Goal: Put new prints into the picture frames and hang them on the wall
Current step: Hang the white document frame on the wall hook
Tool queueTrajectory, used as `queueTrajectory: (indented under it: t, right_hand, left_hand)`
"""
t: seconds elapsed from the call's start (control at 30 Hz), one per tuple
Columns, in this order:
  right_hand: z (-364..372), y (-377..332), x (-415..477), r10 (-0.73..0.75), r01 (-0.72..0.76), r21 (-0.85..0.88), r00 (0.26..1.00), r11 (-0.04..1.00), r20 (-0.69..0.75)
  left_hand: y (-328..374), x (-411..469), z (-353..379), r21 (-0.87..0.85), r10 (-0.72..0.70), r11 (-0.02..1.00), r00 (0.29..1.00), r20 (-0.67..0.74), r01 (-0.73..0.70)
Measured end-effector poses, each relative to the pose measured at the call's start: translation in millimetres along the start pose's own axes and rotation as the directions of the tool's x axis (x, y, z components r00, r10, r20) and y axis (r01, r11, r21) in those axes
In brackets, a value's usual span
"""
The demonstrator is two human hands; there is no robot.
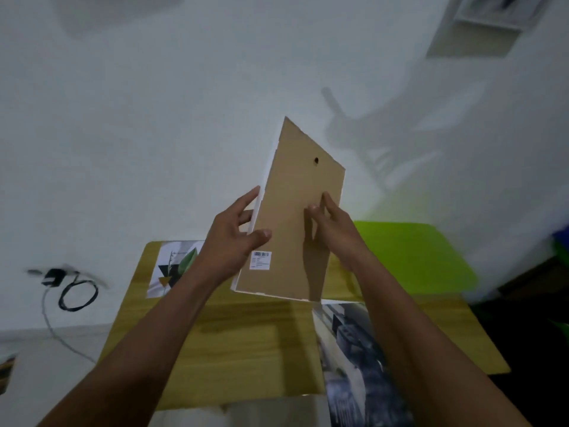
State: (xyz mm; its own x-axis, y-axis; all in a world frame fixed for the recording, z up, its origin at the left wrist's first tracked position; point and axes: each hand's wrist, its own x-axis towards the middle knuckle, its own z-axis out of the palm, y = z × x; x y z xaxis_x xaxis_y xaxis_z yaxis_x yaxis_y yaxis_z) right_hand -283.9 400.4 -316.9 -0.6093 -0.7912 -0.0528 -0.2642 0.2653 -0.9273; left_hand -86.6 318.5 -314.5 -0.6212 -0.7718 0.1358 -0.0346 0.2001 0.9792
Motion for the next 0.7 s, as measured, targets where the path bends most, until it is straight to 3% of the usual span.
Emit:
queueTrajectory:
  t: [0.17,0.27,0.53,0.7]
  right_hand:
    - [-10.2,-56.6,-13.5,0.003,0.001,0.158,1.000,0.987,-0.027]
    - [-15.7,-71.1,-18.1,0.018,0.010,0.220,0.992,0.975,-0.126]
    - [-27.0,-78.0,-22.3,-0.074,0.092,0.031,0.930,0.995,-0.361]
    - [-32.1,-74.4,-18.1,-0.062,0.116,0.103,0.904,0.988,-0.422]
  left_hand:
    - [26.7,0.1,26.2,0.147,0.148,0.977,0.988,0.048,-0.154]
    - [30.3,-1.9,43.4,0.242,0.212,0.944,0.974,0.079,-0.225]
    - [37.3,-7.8,74.3,0.276,0.225,0.925,0.962,0.153,-0.261]
    - [26.7,-5.0,73.4,0.363,0.234,0.885,0.952,0.198,-0.293]
